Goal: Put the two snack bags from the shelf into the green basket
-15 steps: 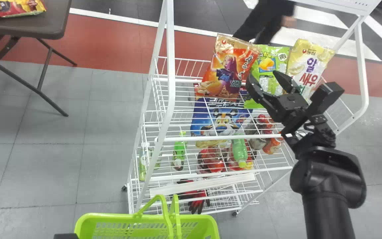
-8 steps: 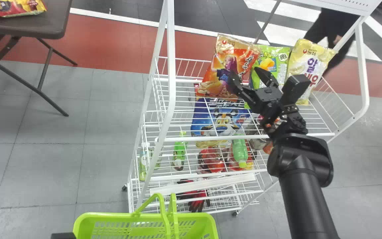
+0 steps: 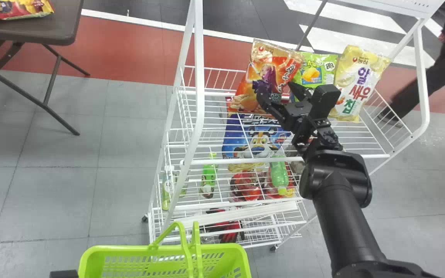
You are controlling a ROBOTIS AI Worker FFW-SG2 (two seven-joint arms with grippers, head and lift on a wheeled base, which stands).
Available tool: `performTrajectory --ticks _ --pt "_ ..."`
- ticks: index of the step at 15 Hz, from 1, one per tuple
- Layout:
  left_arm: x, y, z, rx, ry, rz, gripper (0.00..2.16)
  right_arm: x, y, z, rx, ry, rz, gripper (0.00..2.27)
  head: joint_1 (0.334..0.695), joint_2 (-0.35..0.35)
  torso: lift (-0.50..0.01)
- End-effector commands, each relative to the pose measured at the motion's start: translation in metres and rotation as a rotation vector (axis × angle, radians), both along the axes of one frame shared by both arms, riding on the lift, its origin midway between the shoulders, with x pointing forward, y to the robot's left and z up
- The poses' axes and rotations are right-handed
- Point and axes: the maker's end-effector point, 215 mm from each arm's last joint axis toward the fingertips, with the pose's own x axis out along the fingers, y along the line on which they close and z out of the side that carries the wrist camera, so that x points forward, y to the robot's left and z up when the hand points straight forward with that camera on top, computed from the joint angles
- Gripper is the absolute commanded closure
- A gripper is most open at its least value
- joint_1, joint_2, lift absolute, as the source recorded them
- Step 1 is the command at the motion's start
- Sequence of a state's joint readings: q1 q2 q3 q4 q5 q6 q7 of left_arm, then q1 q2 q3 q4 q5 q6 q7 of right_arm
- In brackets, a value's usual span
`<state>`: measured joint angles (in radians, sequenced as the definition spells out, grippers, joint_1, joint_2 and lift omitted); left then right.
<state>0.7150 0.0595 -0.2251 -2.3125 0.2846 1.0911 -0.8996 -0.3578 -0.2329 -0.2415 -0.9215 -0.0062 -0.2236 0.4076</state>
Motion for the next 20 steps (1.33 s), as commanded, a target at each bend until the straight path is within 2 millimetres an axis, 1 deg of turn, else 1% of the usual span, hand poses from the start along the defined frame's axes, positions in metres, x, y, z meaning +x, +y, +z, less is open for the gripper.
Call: performTrajectory --ticks 1,3,5,6,8,9,10,11,12,13,14,16,18,20 --pt "0.001 0.001 0.001 -0.007 -0.003 0.002 2.07 0.011 0.004 0.000 -0.025 0.009 -0.003 0.12 0.695 -0.350 -0.001" --pt "0.002 0.004 0.003 -0.025 -0.004 0.007 2.07 0.021 0.004 0.000 -0.019 0.023 -0.005 0.11 0.695 -0.350 -0.001" --pt "0.004 0.007 0.005 -0.046 -0.003 0.016 2.07 0.026 0.019 -0.001 -0.049 0.037 0.034 0.11 0.695 -0.350 -0.001" --pt "0.005 0.008 0.006 -0.051 -0.004 0.019 2.07 0.028 0.021 -0.005 -0.046 0.056 0.037 0.12 0.695 -0.350 -0.001" --pt "0.004 0.010 0.009 -0.071 -0.002 0.021 2.08 0.031 0.021 -0.021 -0.037 0.114 0.031 0.16 0.695 -0.350 -0.001" --pt "0.003 0.010 0.010 -0.075 -0.002 0.020 2.08 0.031 0.021 -0.026 -0.040 0.132 0.032 0.30 0.695 -0.350 -0.001" --pt "0.003 0.010 0.011 -0.077 -0.002 0.020 2.08 0.029 0.021 -0.033 -0.041 0.154 0.032 0.52 0.695 -0.350 -0.001" --pt "0.001 0.010 0.011 -0.078 0.001 0.020 2.08 0.028 0.020 -0.038 -0.039 0.173 0.032 0.89 0.695 -0.350 -0.001" --pt "0.000 0.010 0.011 -0.079 0.003 0.020 2.07 0.027 0.019 -0.042 -0.034 0.186 0.026 1.41 0.695 -0.350 -0.001" --pt "-0.001 0.010 0.011 -0.078 0.004 0.020 2.08 0.024 0.016 -0.046 -0.037 0.187 0.010 2.09 0.695 -0.350 -0.001" --pt "-0.001 0.010 0.012 -0.078 0.003 0.021 2.08 0.021 0.016 -0.048 -0.038 0.179 0.010 2.24 0.695 -0.350 -0.001" --pt "-0.004 0.011 0.011 -0.072 0.009 0.025 2.08 0.012 0.014 -0.047 -0.020 0.160 0.004 2.25 0.695 -0.350 -0.001" --pt "-0.007 0.009 0.011 -0.065 0.007 0.023 2.08 -0.001 0.008 -0.042 0.045 0.133 -0.011 2.25 0.695 -0.350 -0.001" --pt "-0.008 0.007 0.009 -0.057 0.009 0.022 2.08 -0.014 0.013 -0.031 0.033 0.097 0.001 2.25 0.695 -0.350 -0.001"
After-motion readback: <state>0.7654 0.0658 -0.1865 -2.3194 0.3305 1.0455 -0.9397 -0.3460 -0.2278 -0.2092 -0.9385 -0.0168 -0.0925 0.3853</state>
